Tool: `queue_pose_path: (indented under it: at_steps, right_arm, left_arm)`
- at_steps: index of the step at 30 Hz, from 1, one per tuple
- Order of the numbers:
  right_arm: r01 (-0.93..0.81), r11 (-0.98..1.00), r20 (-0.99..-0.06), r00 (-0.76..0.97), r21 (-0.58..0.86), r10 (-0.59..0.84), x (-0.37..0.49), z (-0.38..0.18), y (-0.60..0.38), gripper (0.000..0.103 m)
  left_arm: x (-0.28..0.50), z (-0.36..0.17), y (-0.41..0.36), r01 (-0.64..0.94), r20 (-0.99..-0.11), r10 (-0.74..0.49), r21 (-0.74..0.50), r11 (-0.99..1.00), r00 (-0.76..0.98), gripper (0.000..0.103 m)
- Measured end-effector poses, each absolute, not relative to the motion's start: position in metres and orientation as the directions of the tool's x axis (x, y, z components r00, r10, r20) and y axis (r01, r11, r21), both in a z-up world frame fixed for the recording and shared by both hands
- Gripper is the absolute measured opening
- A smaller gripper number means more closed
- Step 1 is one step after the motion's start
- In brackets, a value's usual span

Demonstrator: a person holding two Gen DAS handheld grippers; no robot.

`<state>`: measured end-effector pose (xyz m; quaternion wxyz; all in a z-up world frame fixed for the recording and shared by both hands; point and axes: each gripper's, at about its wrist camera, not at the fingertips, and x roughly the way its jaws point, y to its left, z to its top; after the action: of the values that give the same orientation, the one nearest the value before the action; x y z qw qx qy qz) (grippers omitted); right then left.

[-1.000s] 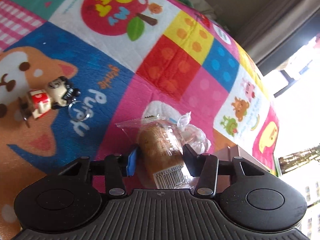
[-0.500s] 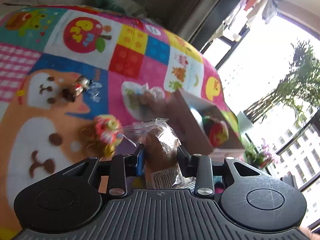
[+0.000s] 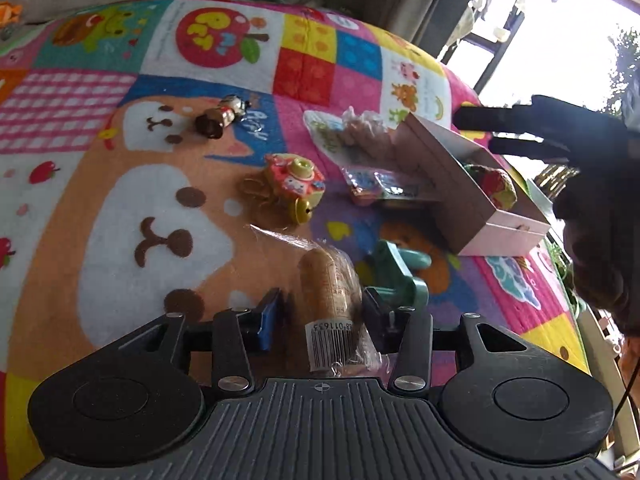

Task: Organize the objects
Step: 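Grasp the figurine keychain with the right gripper and lift it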

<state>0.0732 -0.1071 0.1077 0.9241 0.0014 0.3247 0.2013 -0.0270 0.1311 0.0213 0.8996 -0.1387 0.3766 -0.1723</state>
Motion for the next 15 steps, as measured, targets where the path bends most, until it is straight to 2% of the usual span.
queue_pose_path:
  at_steps: [3,6,9,11,12,13,15]
  right_arm:
    - [-0.315,0.937,-0.663,0.672,0.149,0.331,0.130,0.112,-0.094,0.101]
    - [-0.277,0.960,-0.721,0.656,0.044,0.223,0.178,0.102,-0.071,0.084]
    - [-0.254,0.956,-0.741,0.669,-0.147,0.064,0.212,0.078,-0.040,0.073]
    - [-0.247,0.940,-0.750,0.661,-0.235,-0.014,0.224,0.062,-0.024,0.058]
    - [-0.250,0.931,-0.753,0.657,-0.265,-0.038,0.230,0.055,-0.019,0.045]
    - [-0.245,0.926,-0.754,0.654,-0.287,-0.061,0.235,0.049,-0.015,0.039]
    - [-0.241,0.929,-0.780,0.622,-0.282,-0.075,0.243,0.041,-0.011,0.037]
  left_arm:
    - [-0.022,0.014,0.128,0.230,-0.583,-0.430,-0.387,0.893,0.690,0.049]
    - [-0.025,0.005,0.131,0.243,-0.529,-0.450,-0.415,0.877,0.719,0.049]
    - [-0.026,-0.001,0.141,0.226,-0.498,-0.483,-0.490,0.842,0.720,0.048]
    - [-0.024,-0.003,0.148,0.213,-0.484,-0.504,-0.537,0.816,0.715,0.047]
    - [-0.023,-0.004,0.149,0.210,-0.480,-0.511,-0.549,0.809,0.713,0.047]
    - [-0.022,-0.005,0.150,0.209,-0.477,-0.513,-0.554,0.806,0.713,0.047]
    - [-0.023,-0.005,0.151,0.207,-0.473,-0.512,-0.556,0.805,0.717,0.046]
